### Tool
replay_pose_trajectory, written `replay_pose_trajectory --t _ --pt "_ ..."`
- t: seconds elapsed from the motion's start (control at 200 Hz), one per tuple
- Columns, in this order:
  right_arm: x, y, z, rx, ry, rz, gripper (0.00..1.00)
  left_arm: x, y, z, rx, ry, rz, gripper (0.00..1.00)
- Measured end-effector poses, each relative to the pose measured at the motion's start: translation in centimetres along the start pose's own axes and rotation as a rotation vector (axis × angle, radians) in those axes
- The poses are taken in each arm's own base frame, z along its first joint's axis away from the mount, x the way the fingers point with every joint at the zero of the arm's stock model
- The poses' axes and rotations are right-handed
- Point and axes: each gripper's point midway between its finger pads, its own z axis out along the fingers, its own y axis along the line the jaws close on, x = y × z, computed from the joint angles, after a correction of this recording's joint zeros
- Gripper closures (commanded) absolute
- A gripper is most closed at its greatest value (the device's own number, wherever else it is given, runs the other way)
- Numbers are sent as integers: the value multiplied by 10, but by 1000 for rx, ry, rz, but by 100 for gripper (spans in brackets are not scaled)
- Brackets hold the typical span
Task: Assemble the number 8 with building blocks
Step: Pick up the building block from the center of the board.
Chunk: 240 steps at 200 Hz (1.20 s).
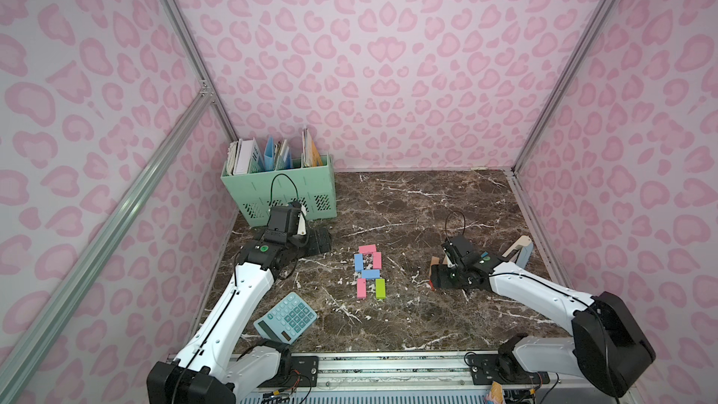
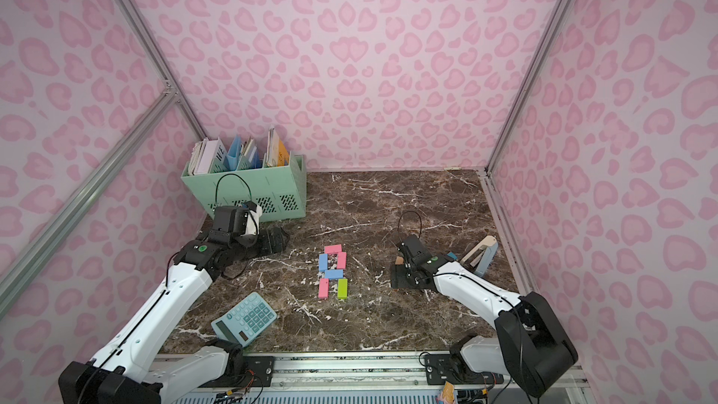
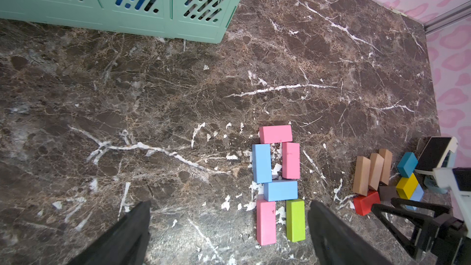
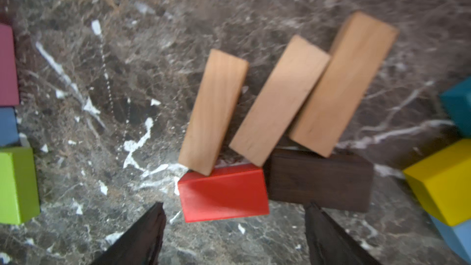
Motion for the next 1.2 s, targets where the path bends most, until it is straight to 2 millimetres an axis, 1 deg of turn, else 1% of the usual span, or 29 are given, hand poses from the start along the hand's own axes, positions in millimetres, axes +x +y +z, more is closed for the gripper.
replay_pose_trajectory --t 0.07,0.24,0.425,0.62,0.72,0.975,1.2 --pt "2 5 5 9 17 -39 13 0 0 0 0 0 0 2" --pt "0 3 11 49 22 -62 13 0 0 0 -1 0 0 1" --pt "1 4 11 55 20 -69 14 0 0 0 -1 1 0 1" --pt "9 18 8 31 33 -109 15 0 0 0 0 -1 0 2" --pt "12 20 8 34 39 -106 15 1 0 0 -1 1 0 2" --pt "15 15 12 74 49 -82 15 1 1 0 -1 1 0 2" --pt "18 10 18 111 63 -42 21 1 0 -1 1 -4 1 2"
